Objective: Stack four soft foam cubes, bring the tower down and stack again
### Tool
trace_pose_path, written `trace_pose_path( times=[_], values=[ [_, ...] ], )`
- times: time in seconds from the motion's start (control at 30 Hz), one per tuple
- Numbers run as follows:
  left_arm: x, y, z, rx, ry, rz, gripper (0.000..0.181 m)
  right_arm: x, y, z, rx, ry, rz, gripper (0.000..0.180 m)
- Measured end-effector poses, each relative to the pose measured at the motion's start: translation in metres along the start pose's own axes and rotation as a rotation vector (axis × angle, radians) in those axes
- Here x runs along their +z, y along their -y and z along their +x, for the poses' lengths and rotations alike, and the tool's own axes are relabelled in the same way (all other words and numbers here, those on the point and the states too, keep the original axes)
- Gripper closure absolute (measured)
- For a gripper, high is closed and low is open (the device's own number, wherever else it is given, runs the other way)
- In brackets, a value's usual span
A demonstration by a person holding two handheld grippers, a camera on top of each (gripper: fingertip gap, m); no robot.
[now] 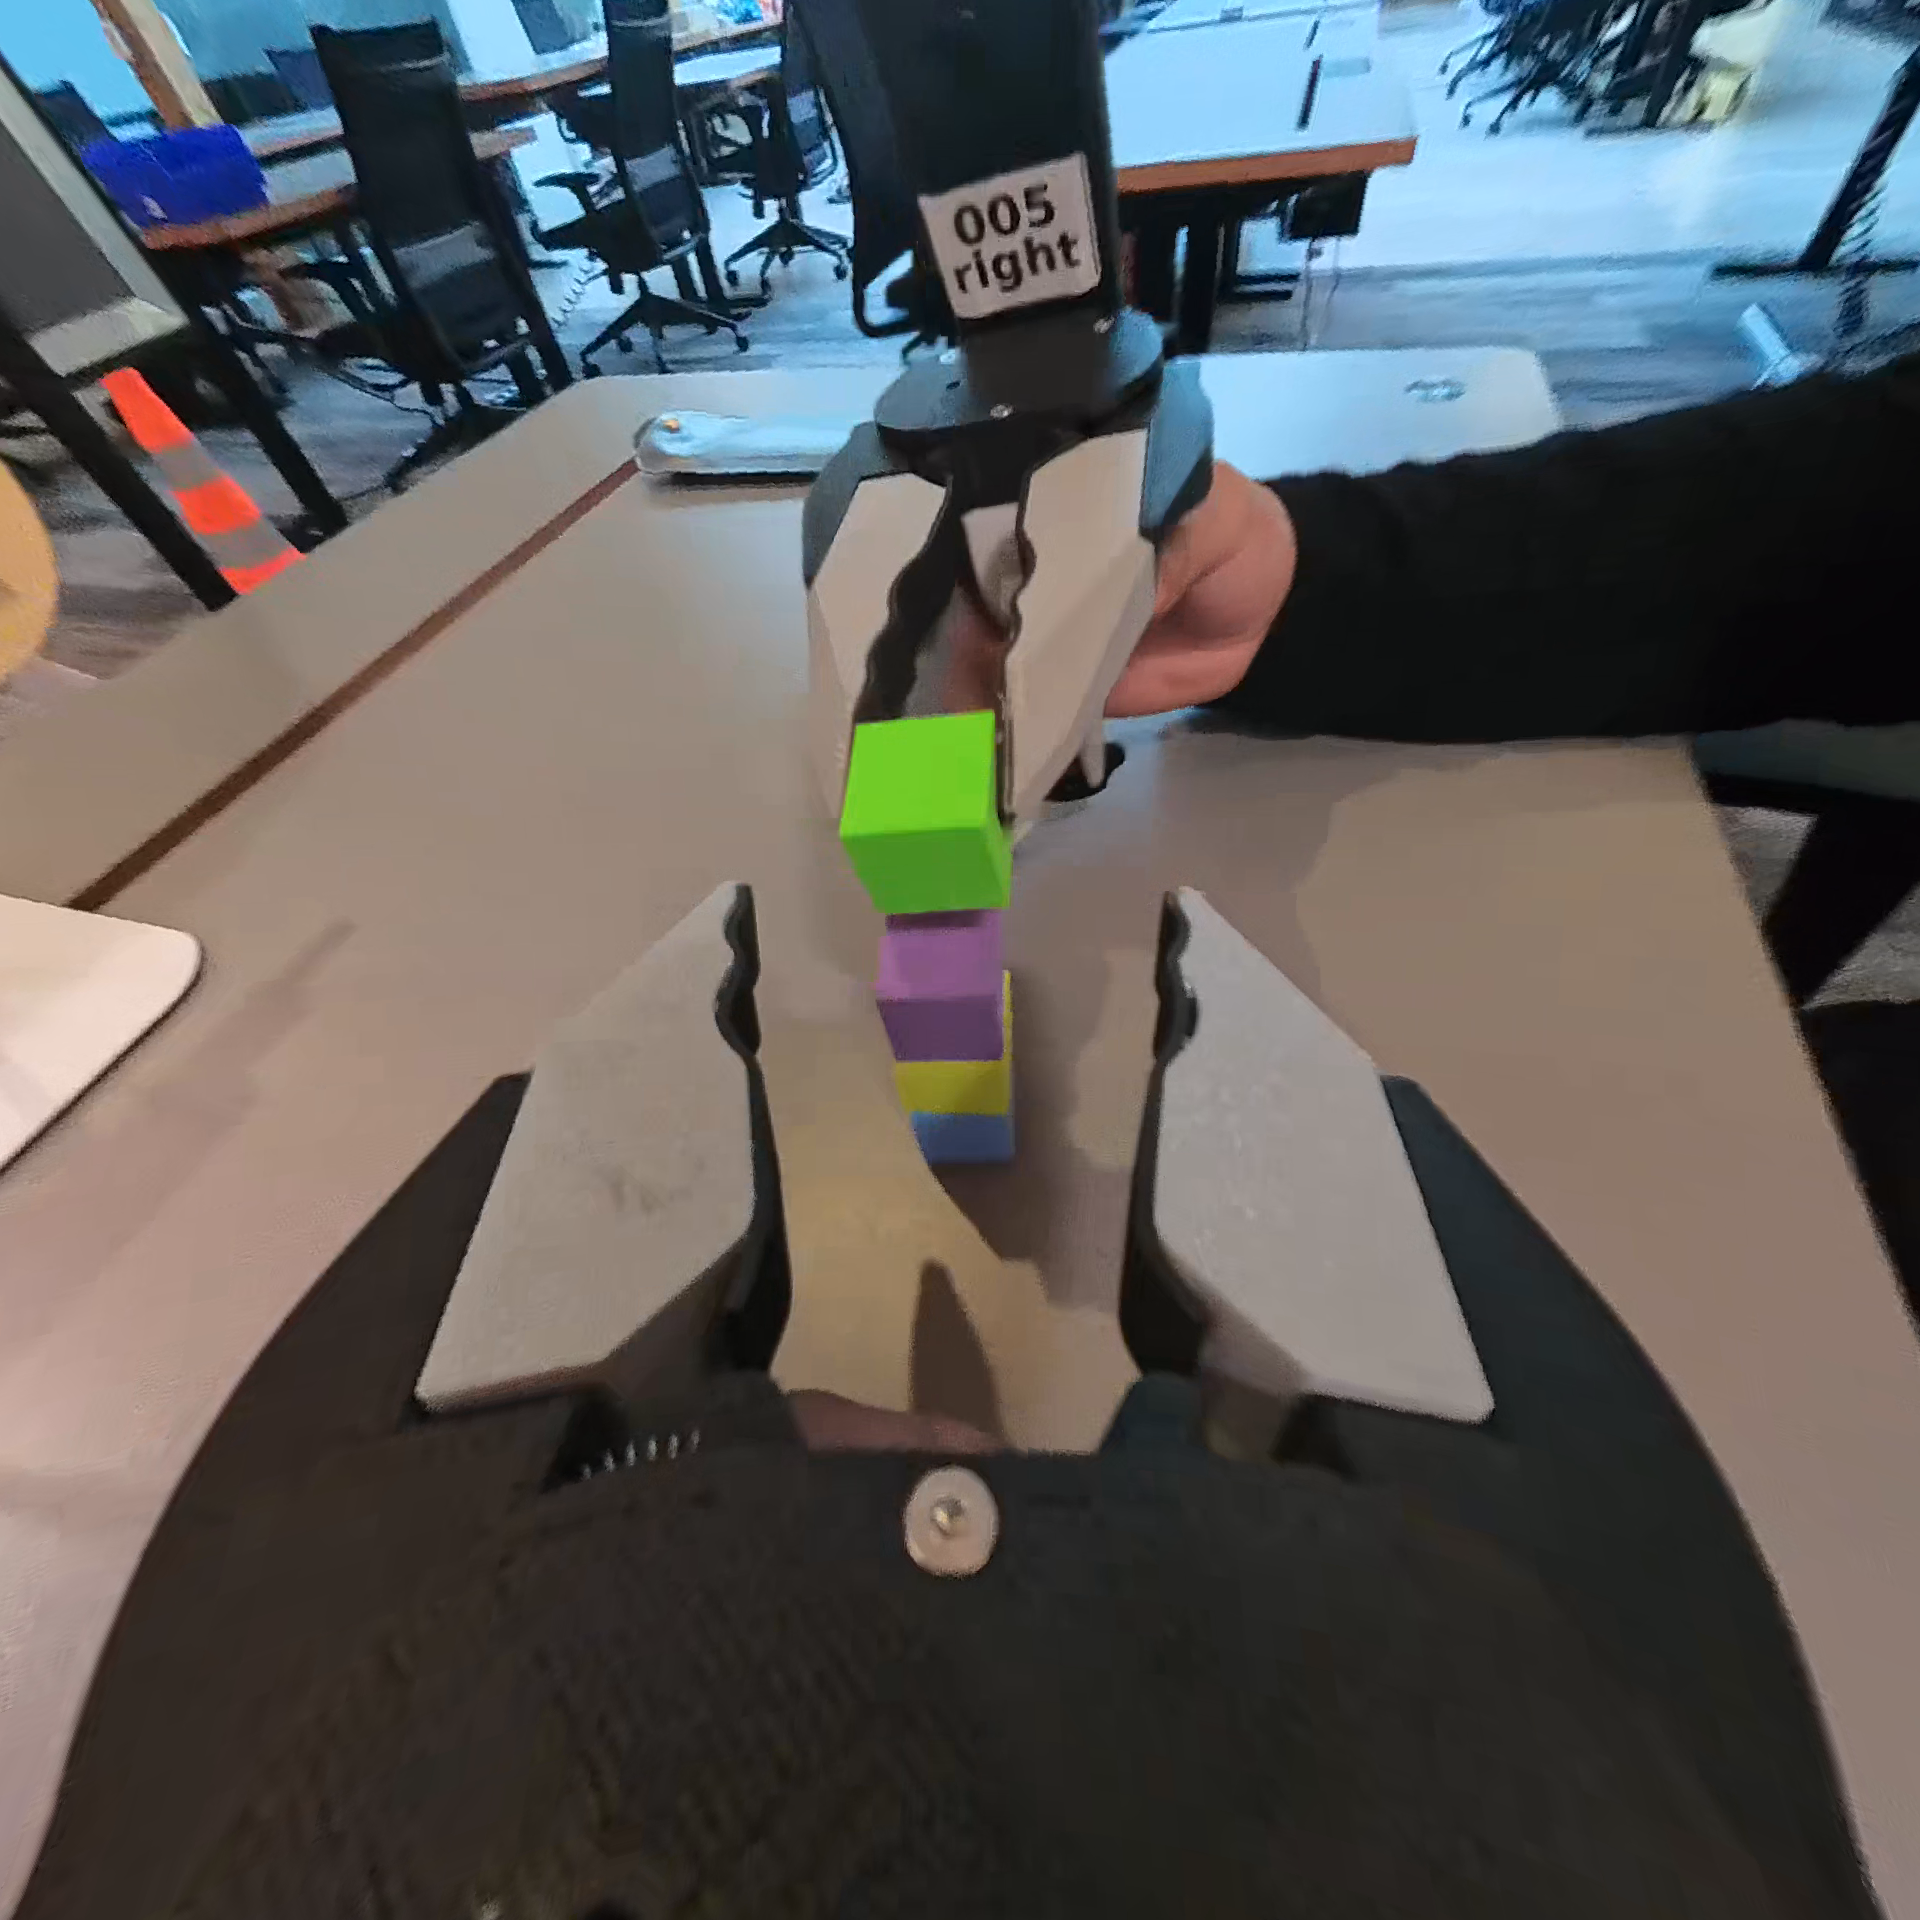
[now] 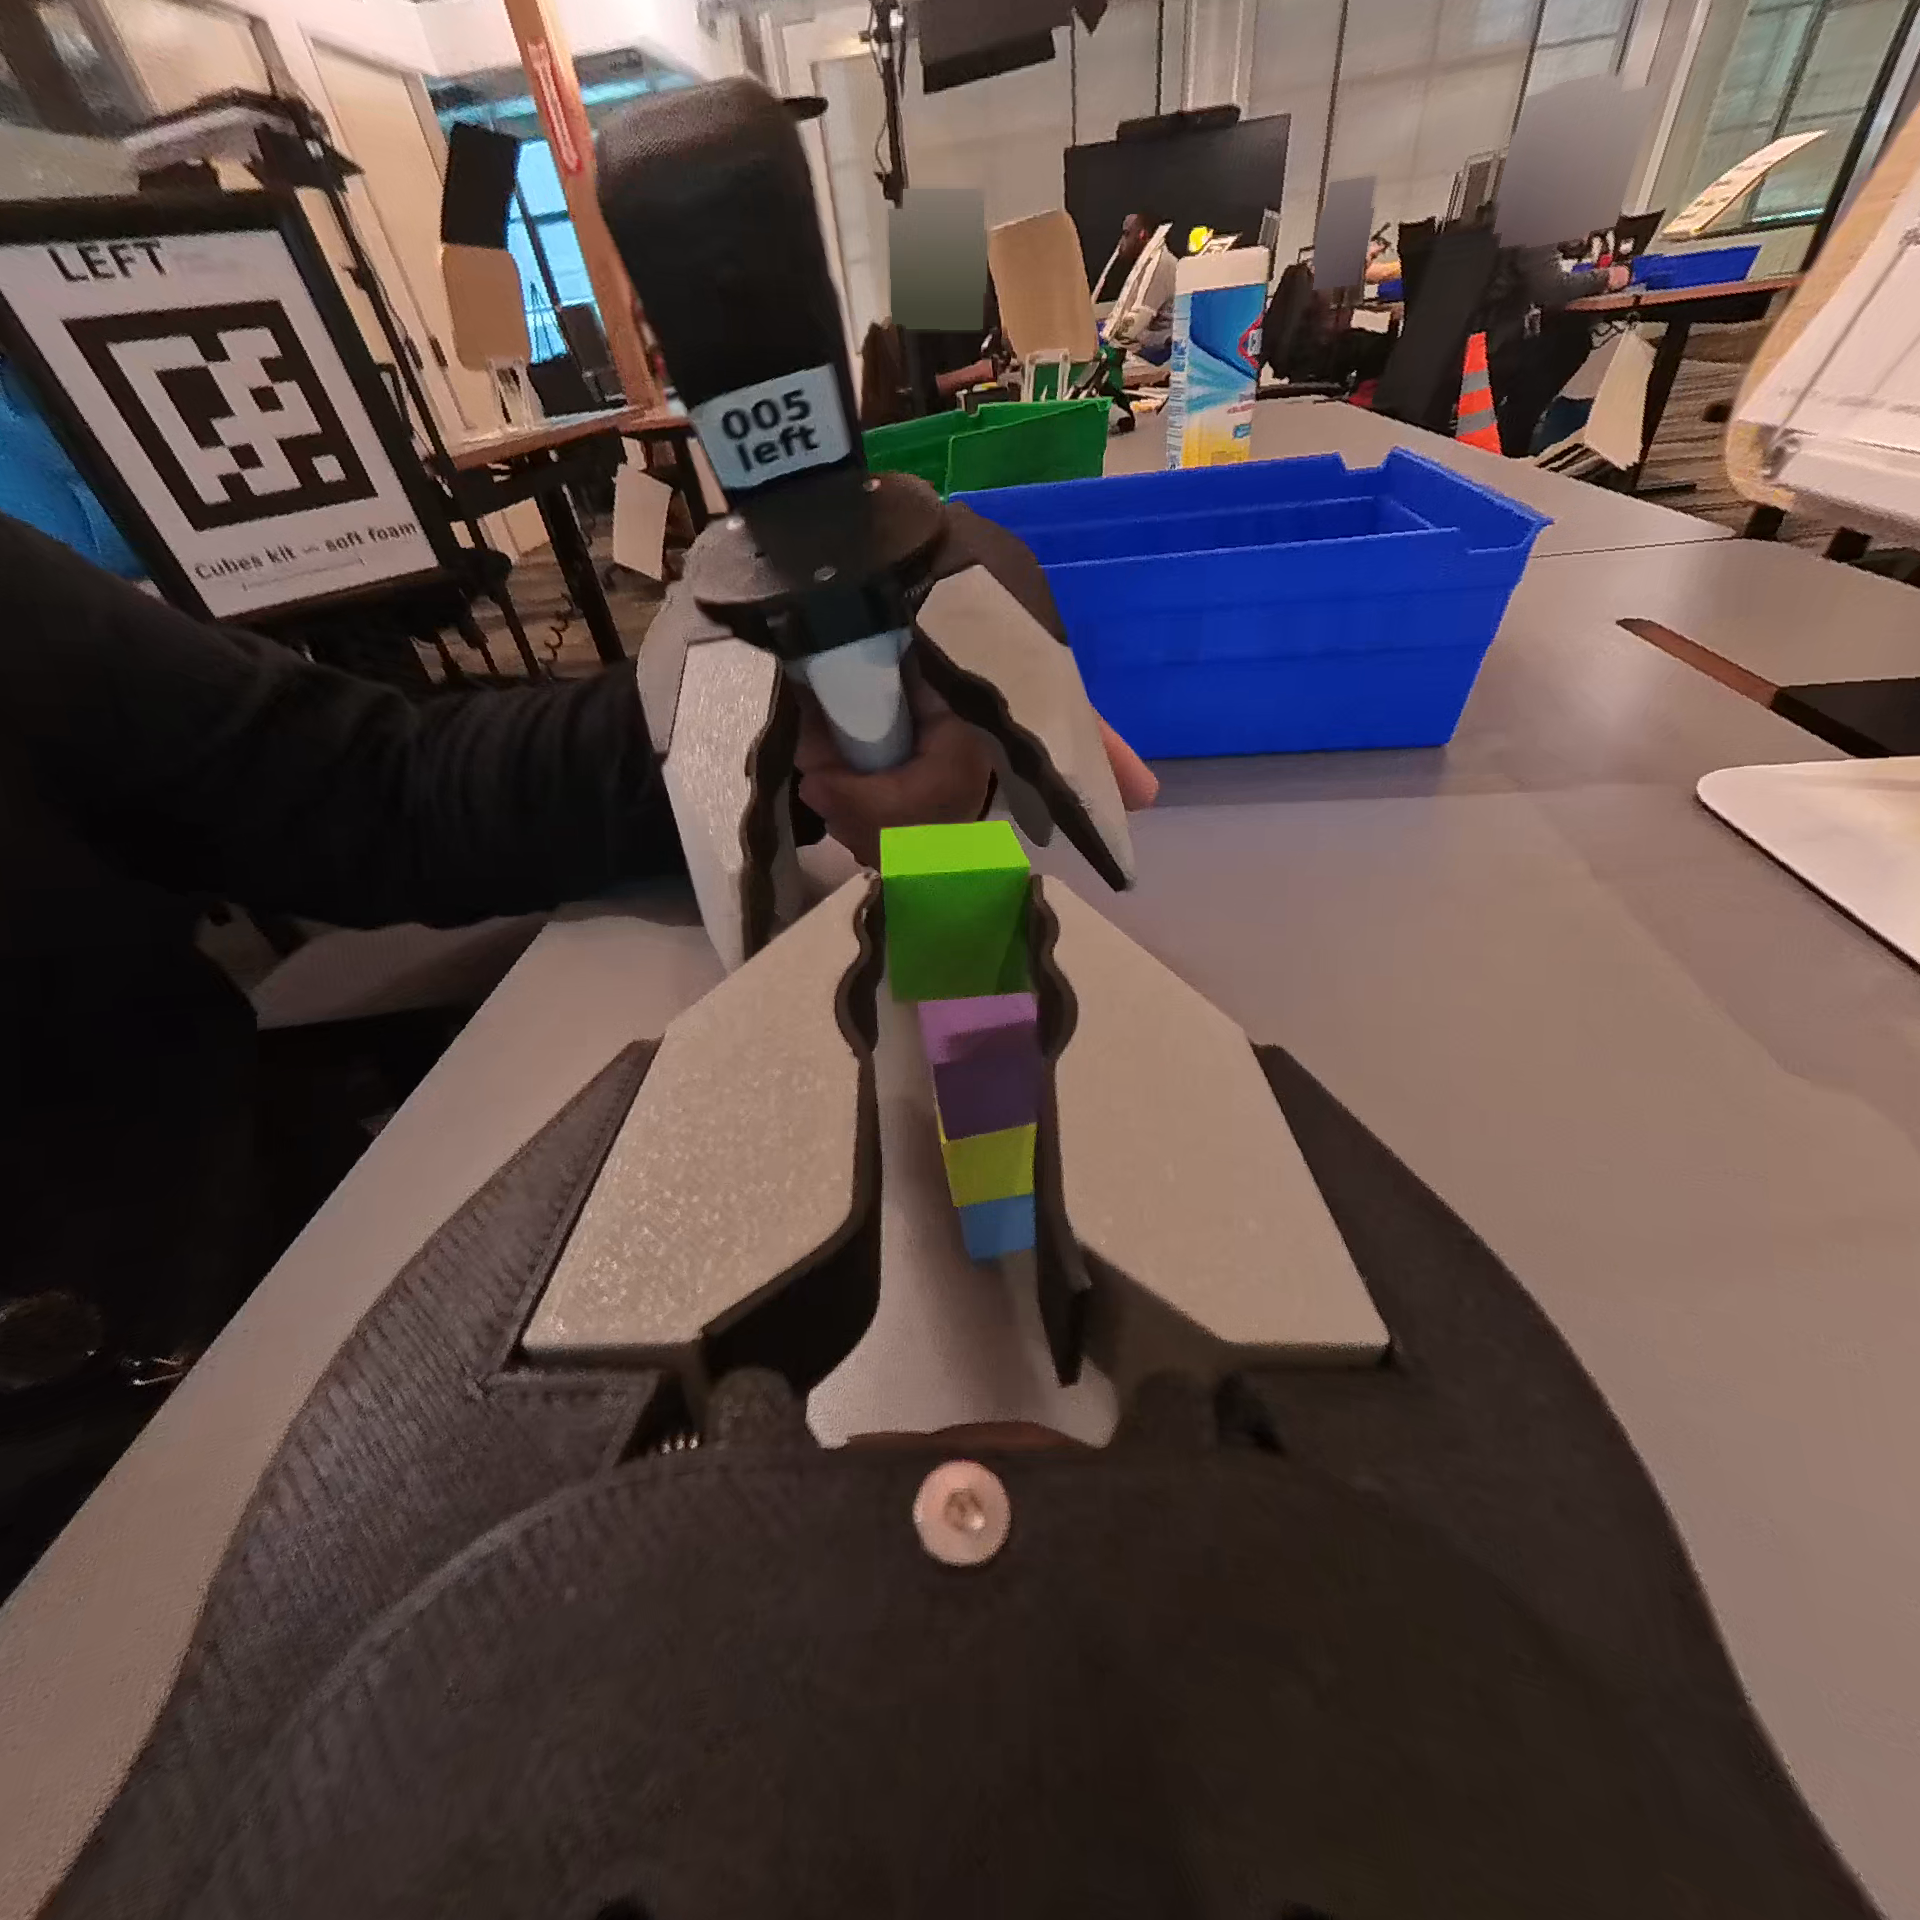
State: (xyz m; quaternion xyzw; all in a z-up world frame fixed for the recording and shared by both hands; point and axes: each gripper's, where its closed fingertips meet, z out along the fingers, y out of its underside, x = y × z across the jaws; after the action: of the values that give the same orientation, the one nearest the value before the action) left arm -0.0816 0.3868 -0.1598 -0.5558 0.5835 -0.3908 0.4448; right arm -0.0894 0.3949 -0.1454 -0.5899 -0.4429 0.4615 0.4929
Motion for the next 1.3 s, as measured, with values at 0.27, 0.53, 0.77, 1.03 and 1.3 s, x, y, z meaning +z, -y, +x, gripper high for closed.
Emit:
trace_pose_path(
  times=[0.27, 0.53, 0.77, 1.03, 1.3],
  values=[
    [-0.012, 0.015, 0.003, -0.292, -0.146, 0.094, 0.105, 0.003, -0.005, -0.001, -0.028, 0.031, 0.017, 0.155],
    [-0.015, 0.016, -0.019, -0.352, -0.055, 0.124, 0.105, 0.006, -0.010, 0.002, -0.021, 0.051, 0.025, 0.155],
    [-0.016, 0.017, -0.023, -0.357, -0.029, 0.134, 0.105, 0.006, -0.010, 0.004, -0.011, 0.043, 0.020, 0.155],
    [-0.016, 0.012, -0.025, -0.367, -0.026, 0.109, 0.109, 0.007, -0.012, 0.004, -0.012, 0.042, 0.009, 0.155],
    [-0.015, 0.006, -0.018, -0.349, -0.076, 0.085, 0.152, 0.004, -0.007, 0.001, -0.020, 0.056, 0.043, 0.156]
  ],
)
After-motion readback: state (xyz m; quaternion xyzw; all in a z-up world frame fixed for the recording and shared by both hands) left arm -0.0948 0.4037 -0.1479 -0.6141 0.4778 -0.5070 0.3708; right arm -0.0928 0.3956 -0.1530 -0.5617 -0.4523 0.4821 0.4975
